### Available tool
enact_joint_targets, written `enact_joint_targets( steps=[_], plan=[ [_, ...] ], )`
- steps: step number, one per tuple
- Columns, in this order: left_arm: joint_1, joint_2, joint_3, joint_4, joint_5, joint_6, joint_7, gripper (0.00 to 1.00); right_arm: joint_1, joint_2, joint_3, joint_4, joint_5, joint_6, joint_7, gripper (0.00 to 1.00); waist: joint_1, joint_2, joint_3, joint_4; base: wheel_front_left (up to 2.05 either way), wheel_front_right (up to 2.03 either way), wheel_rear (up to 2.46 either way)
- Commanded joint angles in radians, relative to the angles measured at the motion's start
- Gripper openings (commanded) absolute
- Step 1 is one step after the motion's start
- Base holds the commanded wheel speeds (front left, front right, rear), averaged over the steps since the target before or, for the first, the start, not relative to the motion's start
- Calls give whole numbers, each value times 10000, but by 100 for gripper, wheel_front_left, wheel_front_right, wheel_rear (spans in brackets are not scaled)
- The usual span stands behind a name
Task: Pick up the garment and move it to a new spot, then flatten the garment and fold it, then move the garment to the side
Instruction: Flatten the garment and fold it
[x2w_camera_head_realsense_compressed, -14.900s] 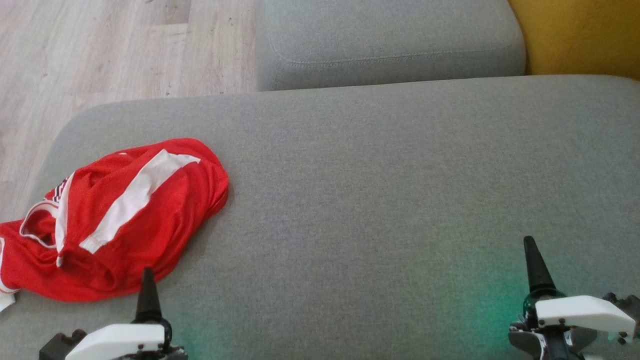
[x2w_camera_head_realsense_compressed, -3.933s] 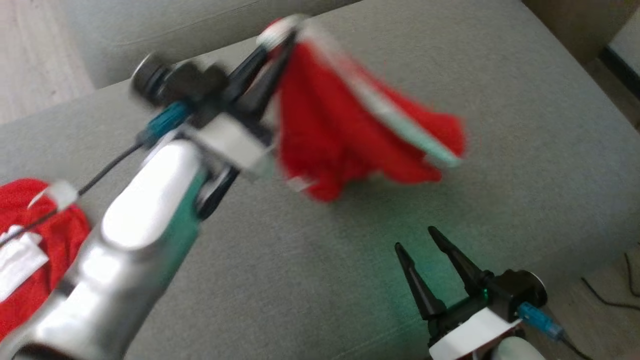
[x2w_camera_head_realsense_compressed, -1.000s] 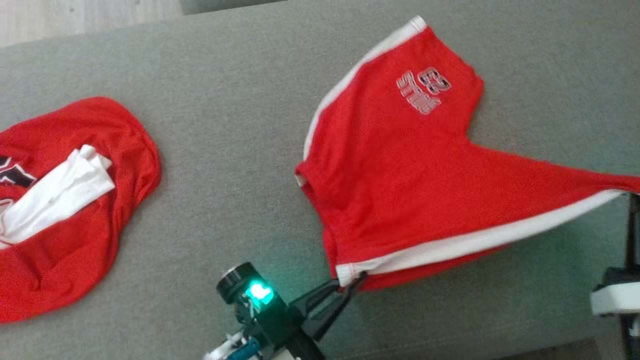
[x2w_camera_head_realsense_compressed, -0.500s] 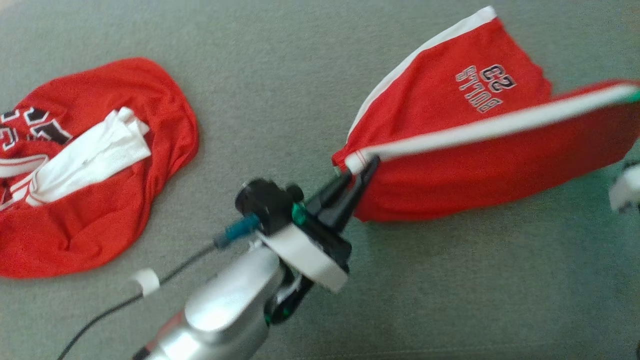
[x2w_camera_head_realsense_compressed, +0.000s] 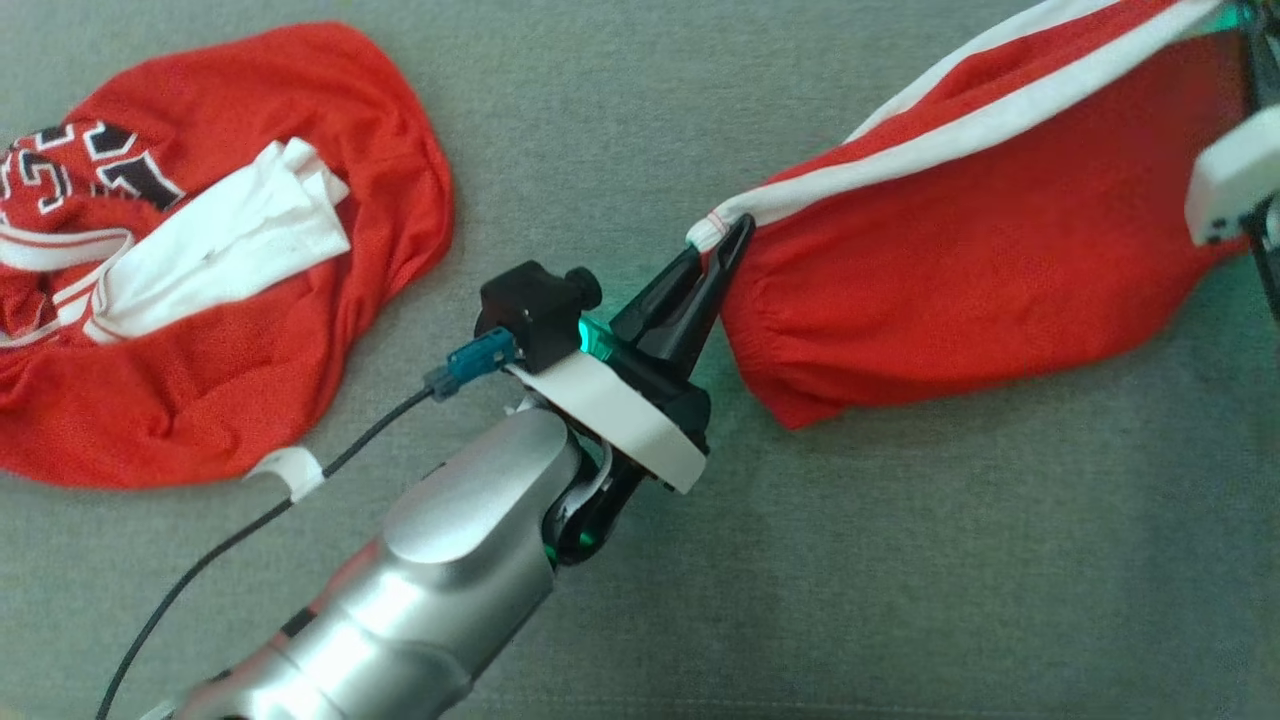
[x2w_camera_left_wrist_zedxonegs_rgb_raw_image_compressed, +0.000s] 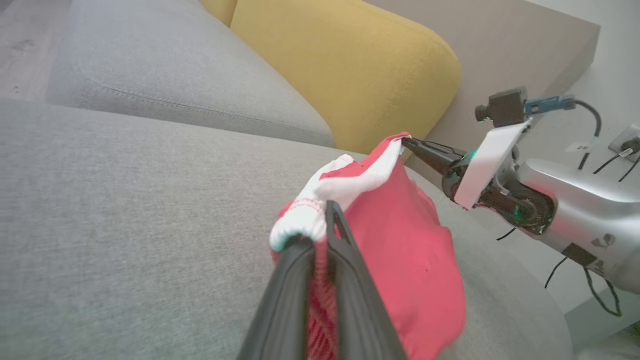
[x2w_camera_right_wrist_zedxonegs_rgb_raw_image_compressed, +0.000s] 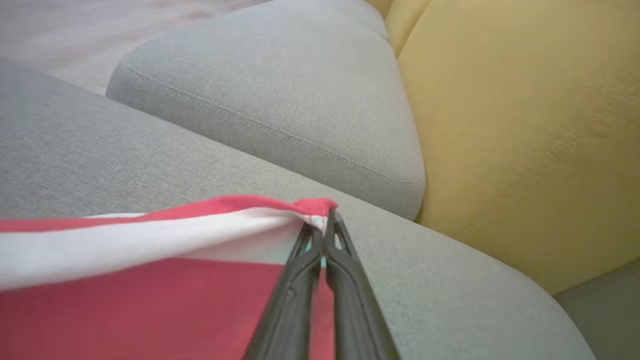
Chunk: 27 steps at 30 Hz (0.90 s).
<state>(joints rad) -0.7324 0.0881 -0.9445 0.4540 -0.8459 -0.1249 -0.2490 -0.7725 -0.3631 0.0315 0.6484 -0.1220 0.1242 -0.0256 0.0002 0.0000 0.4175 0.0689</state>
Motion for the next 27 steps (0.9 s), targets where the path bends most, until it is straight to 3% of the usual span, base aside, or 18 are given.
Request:
enact_joint_targets(
  steps=[1, 3, 4, 5, 6, 12, 16, 23, 27],
  plan=[
    [-333, 31, 151, -160, -101, -57, -97, 0, -354, -135, 232, 26, -209, 65, -193, 0, -2, 0, 198, 182, 0, 0, 0],
    [-375, 10, 159, -26, -227, -57, -112, 0, -690, -51, 361, 511, -395, 65, -383, 0, -2, 0, 267, 266, 0, 0, 0],
    [-388, -1, 153, 39, -271, -57, -117, 7, -825, 27, 367, 745, -397, 65, -492, 82, -2, 0, 287, 307, 0, 0, 0],
    [-397, -14, 184, 81, -303, -57, -120, 56, -944, 85, 378, 937, -416, 65, -642, 100, -2, 0, 301, 341, 0, 0, 0],
    [-378, -33, 274, 103, -342, -57, -121, 100, -1043, 144, 376, 1111, -394, 65, -818, 100, -2, 0, 309, 367, 0, 0, 0],
    [2, -116, 1038, 16, 480, -15, -125, 100, -1102, 216, 158, 2039, 490, 65, -1571, 100, -2, 0, 85, 545, 0, 0, 0],
    [678, -153, 1938, -634, 2191, 622, -126, 100, -819, -368, 451, 2646, 1788, 65, -1399, 100, -2, 0, -157, 773, 0, 0, 0],
    [2693, -299, 3399, -2736, 4747, 1761, -127, 100, 233, -1651, 1232, 2719, 4714, 65, 46, 100, -2, 0, -488, 1545, 0, 0, 0],
    [3852, -340, 3910, -3704, 5390, 2008, -127, 100, 1083, -2328, 1837, 2287, 6179, 65, 1076, 100, -2, 0, -627, 1869, 0, 0, 0]
  ],
)
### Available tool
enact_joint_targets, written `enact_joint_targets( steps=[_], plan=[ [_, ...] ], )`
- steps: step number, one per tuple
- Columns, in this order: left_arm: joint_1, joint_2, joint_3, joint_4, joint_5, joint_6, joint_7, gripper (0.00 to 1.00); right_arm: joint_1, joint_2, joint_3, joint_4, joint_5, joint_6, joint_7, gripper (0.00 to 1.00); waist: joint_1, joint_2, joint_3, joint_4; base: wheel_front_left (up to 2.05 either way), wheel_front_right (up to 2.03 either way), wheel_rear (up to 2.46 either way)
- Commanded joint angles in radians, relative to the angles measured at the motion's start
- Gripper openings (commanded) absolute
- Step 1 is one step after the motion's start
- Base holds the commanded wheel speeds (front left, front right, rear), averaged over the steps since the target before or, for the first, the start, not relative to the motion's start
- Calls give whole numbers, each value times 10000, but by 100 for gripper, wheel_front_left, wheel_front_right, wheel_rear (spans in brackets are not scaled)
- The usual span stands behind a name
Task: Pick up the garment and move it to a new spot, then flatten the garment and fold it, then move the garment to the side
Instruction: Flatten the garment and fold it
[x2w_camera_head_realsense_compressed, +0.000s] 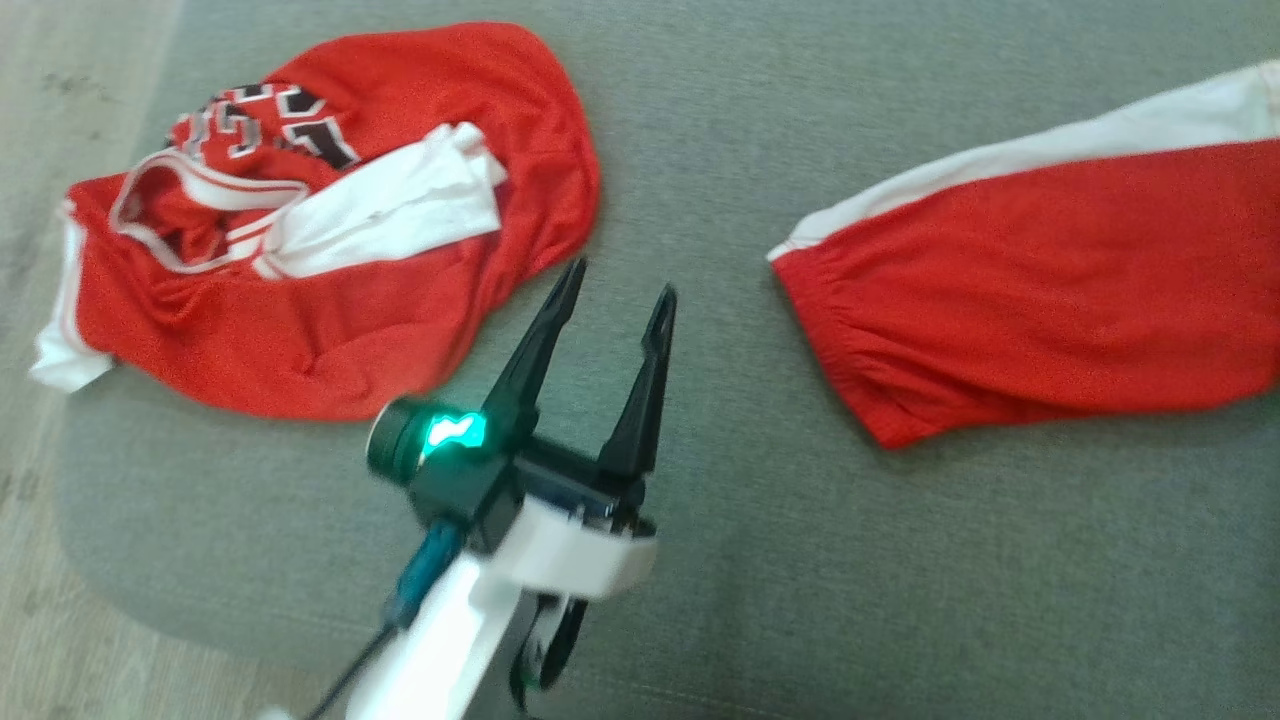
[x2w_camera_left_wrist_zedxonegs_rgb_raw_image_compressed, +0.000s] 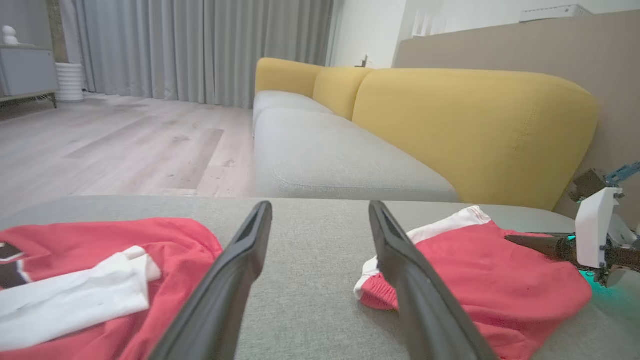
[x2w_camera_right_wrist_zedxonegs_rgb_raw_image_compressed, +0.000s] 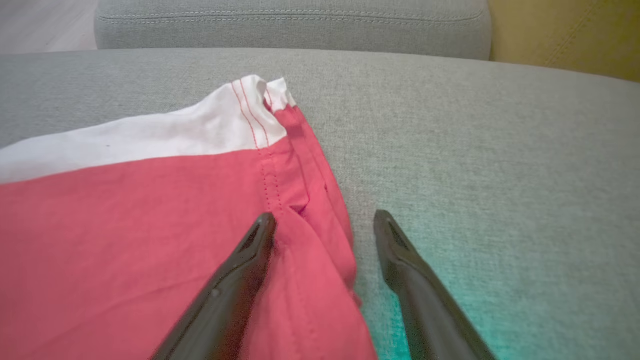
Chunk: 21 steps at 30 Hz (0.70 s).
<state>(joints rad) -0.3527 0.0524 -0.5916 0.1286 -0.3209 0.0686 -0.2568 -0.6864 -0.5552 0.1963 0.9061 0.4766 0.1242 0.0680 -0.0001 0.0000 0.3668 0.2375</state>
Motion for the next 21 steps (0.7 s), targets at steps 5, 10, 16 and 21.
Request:
enact_joint_targets(
  steps=[5, 10, 16, 21],
  plan=[
    [906, 4, 736, -1097, 712, 230, -48, 100, 827, -763, 504, -680, 1294, 65, 675, 0, 1, 0, -320, 375, 0, 0, 0],
    [1640, -7, 1118, -1485, 1164, 271, -49, 100, 1108, -905, 416, -700, 1967, 65, 194, 0, 1, 0, -929, 155, 0, 0, 0],
    [2115, -9, 1475, -1571, 1455, 246, -49, 100, 1633, -871, 4, -263, 1808, 65, -523, 0, 1, 0, -1610, -608, 0, 0, 0],
    [2288, -3, 1712, -1583, 1608, 153, -49, 100, 2163, -1010, -318, -270, 1585, 65, -828, 0, 1, 0, -1693, -1216, 0, 0, 0]
  ],
)
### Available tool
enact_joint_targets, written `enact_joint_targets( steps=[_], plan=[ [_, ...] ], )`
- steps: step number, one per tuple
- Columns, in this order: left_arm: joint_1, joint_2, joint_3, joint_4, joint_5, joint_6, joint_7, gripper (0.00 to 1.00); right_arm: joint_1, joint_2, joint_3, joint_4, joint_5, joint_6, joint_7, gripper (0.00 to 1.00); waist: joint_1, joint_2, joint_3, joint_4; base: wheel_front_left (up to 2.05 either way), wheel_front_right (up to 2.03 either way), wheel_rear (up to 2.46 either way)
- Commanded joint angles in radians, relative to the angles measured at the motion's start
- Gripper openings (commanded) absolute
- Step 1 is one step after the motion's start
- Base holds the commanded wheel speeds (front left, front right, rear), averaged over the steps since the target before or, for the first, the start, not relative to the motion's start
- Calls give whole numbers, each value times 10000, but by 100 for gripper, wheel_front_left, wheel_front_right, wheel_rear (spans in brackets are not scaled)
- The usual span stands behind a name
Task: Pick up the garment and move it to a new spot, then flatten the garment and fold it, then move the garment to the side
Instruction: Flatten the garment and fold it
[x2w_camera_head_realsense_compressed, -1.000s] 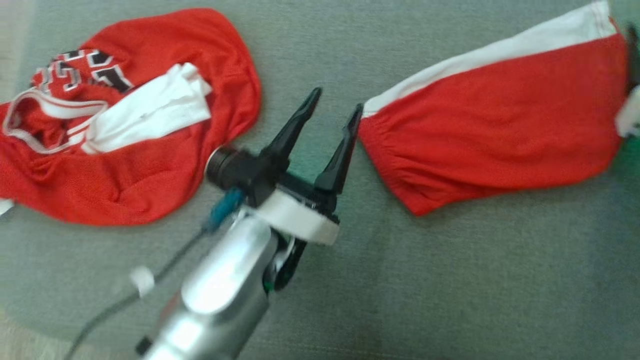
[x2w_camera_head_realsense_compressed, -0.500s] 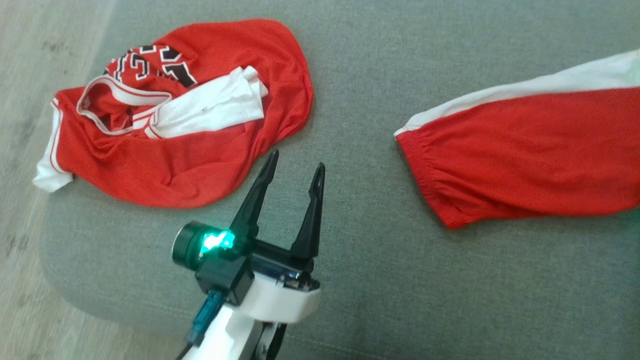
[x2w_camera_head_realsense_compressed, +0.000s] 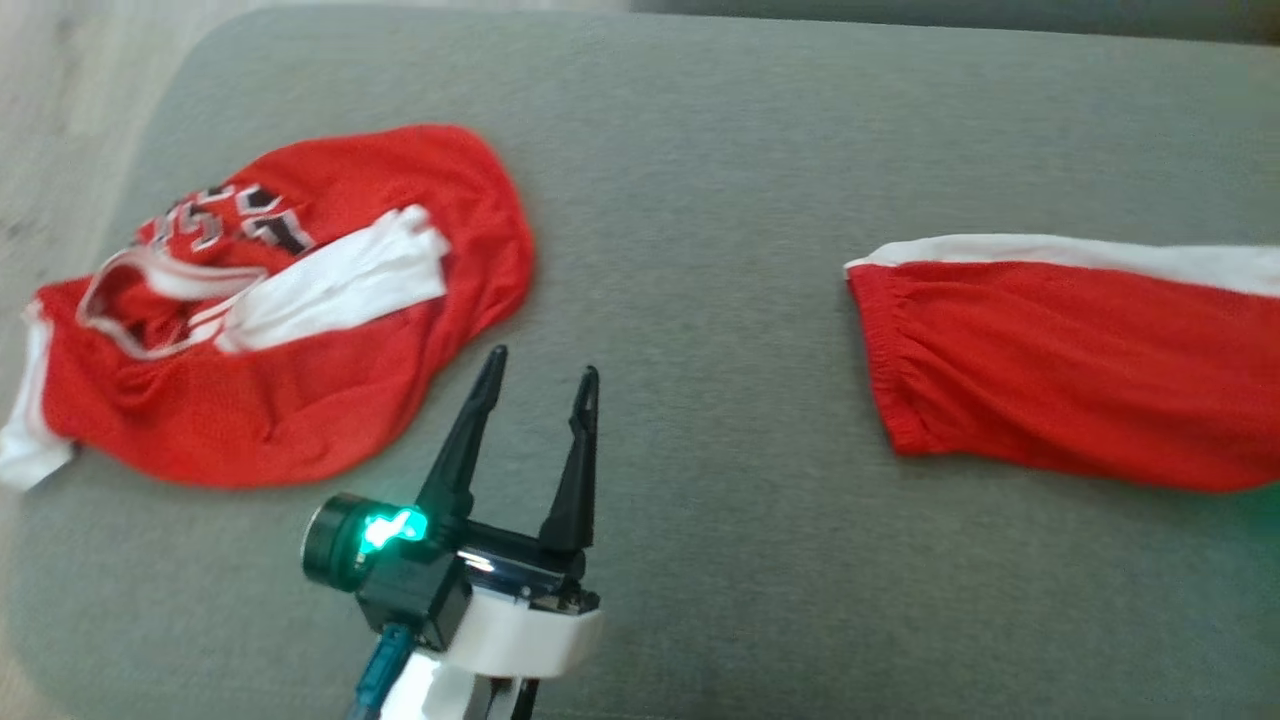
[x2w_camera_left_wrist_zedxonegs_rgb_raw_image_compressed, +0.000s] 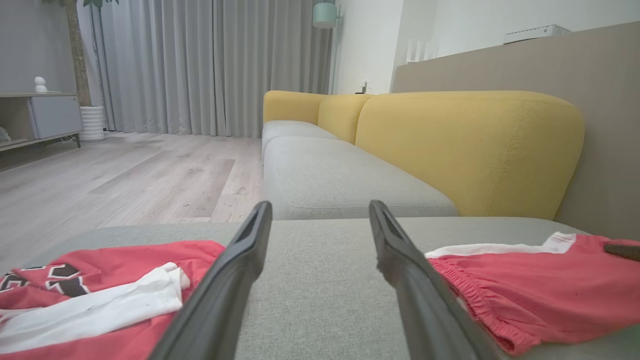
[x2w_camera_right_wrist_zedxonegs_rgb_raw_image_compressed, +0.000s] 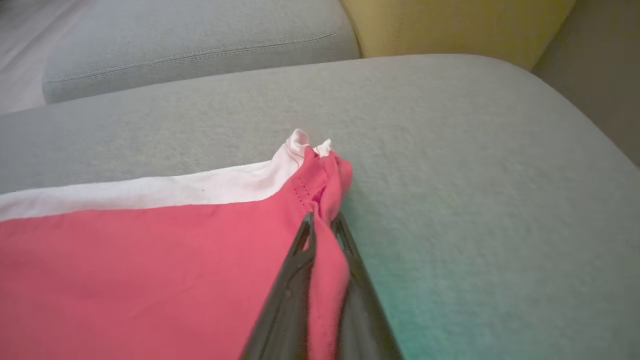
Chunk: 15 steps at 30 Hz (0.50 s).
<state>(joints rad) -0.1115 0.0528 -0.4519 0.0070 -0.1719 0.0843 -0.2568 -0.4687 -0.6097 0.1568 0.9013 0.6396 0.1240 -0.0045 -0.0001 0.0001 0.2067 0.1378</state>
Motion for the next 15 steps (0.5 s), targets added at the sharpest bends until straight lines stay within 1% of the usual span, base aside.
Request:
enact_joint_targets(
  steps=[1, 4, 7, 11, 15],
  plan=[
    [-123, -7, 331, -357, 142, -43, -49, 100, 41, -502, 19, -239, -117, 67, -171, 0, 1, -1, -93, -309, 0, 0, 0],
    [-124, -9, 380, -297, 220, -119, -49, 100, -21, -439, -174, -325, -454, 67, -470, 0, 1, -1, -122, -526, 0, 0, 0],
    [-113, -11, 391, -191, 263, -184, -49, 100, -278, -204, -305, -530, -972, 67, -848, 0, 1, -1, -228, -669, 0, 0, 0],
    [-44, -14, 372, -46, 237, -238, -49, 100, -651, 401, -227, -1254, -1540, 67, -1040, 0, 1, -1, -476, -767, 0, 0, 0],
    [16, -17, 321, 77, 236, -287, -49, 100, -804, 1104, 66, -2456, -1963, 67, -1024, 0, 1, -1, -694, -735, 0, 0, 0]
  ],
)
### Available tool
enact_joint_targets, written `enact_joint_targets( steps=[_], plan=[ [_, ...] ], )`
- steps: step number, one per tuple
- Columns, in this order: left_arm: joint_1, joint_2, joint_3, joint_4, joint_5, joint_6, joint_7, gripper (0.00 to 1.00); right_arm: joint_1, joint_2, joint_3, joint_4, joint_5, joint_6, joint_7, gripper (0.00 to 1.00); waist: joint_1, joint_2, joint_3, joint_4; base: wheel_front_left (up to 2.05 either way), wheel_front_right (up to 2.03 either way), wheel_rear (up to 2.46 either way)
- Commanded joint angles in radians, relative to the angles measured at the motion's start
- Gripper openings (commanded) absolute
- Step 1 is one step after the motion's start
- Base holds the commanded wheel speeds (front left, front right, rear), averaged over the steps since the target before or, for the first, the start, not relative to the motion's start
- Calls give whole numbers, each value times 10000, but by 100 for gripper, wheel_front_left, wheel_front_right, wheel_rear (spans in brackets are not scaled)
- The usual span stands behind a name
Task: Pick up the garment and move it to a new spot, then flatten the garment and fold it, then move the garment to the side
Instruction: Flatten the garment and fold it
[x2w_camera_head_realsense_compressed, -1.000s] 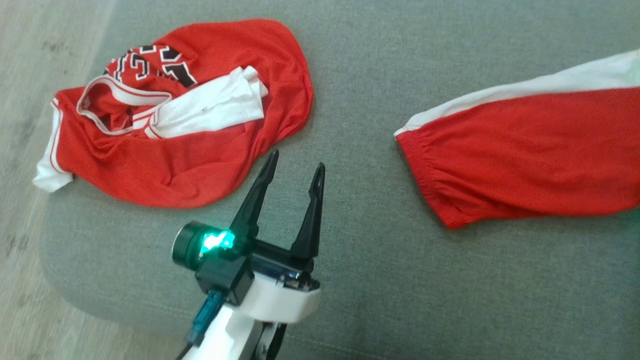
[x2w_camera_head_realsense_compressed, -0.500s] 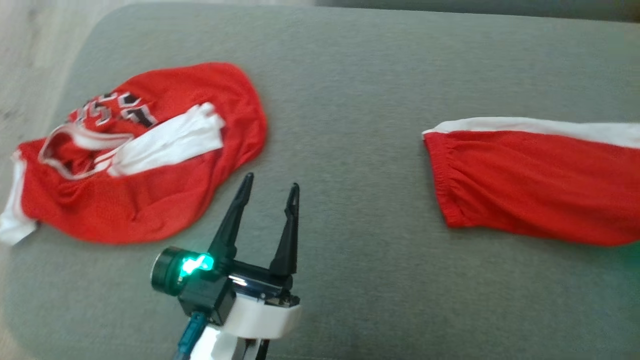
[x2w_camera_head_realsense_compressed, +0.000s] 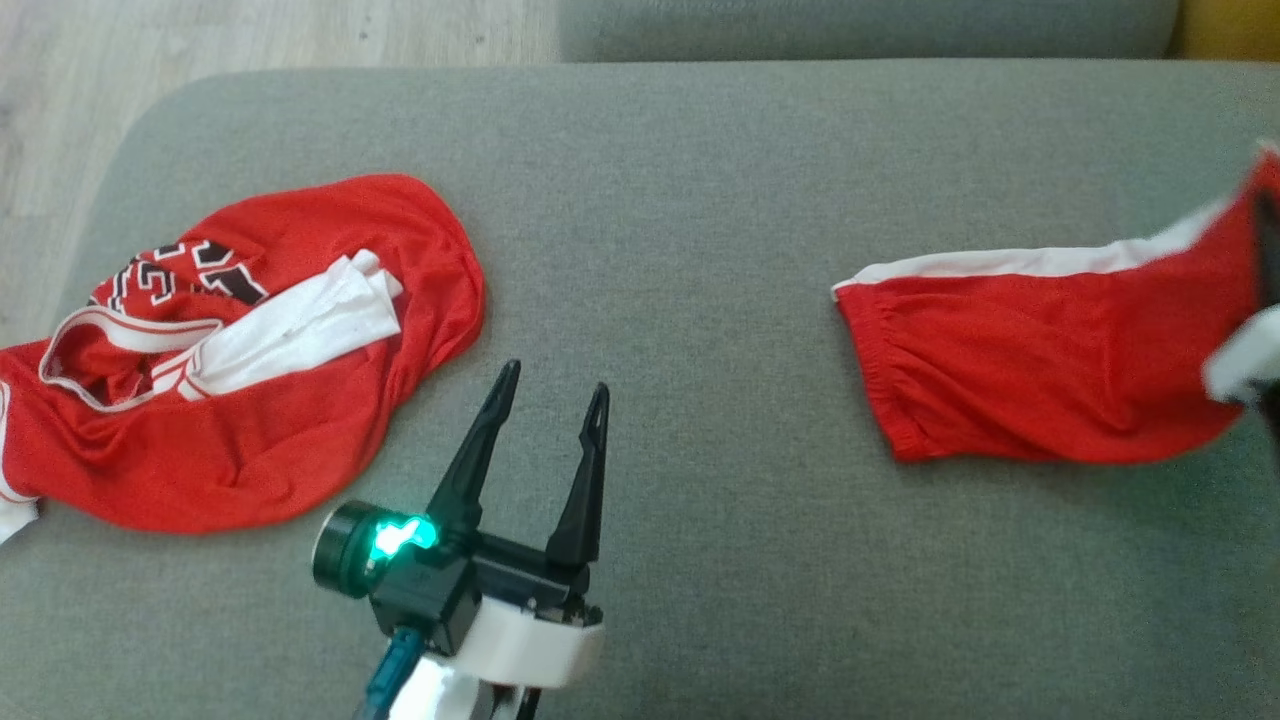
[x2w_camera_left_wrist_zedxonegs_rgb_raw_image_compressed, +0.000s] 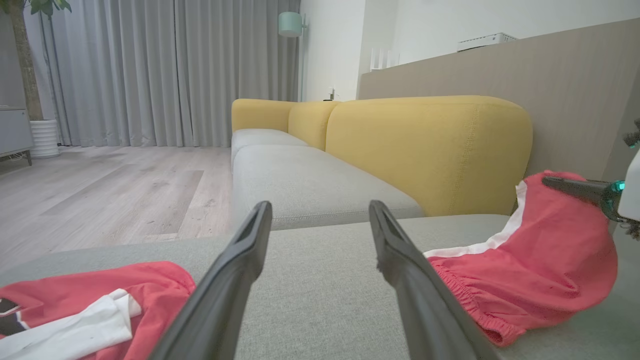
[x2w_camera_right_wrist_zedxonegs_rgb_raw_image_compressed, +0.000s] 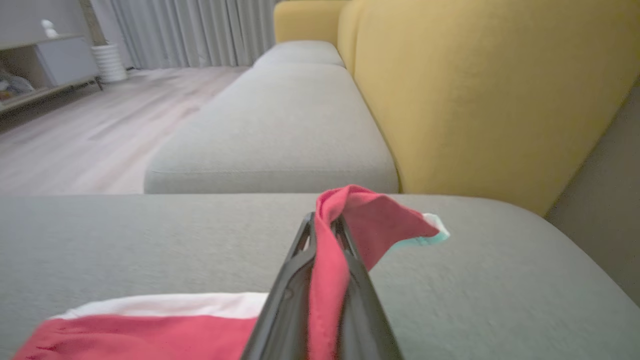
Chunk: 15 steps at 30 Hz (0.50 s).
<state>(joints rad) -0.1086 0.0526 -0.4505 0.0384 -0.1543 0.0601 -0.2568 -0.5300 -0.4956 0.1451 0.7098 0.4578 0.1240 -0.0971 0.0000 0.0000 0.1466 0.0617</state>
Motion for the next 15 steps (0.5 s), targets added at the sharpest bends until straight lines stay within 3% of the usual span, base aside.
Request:
enact_joint_targets(
  steps=[1, 8, 9, 10, 11, 15],
  plan=[
    [7, -16, 294, -209, 66, -54, -49, 100, -162, 147, 265, -877, -288, 67, -68, 0, 0, 0, -148, 58, 0, 0, 0],
    [201, -20, 259, -166, 29, -5, -49, 100, 1175, 1340, 1456, -3197, -1313, 67, 659, 0, 0, 0, -361, 404, 0, 0, 0],
    [234, -20, 262, -167, 18, 5, -49, 100, 1470, 1471, 1712, -3419, -1524, 67, 847, 23, 0, 0, -371, 435, 0, 0, 0],
    [262, -20, 265, -163, 7, 13, -49, 100, 1755, 1630, 1904, -3634, -1689, 67, 972, 67, 0, 0, -382, 467, 0, 0, 0],
    [286, -21, 265, -155, -4, 19, -49, 100, 2024, 1825, 1957, -3824, -1800, 67, 1038, 100, 0, 0, -403, 493, 0, 0, 0],
    [372, -21, 275, -105, -25, 44, -49, 100, 2758, 2428, 1659, -4450, -2043, 67, 765, 100, 0, 0, -562, 523, 0, 0, 0]
  ],
)
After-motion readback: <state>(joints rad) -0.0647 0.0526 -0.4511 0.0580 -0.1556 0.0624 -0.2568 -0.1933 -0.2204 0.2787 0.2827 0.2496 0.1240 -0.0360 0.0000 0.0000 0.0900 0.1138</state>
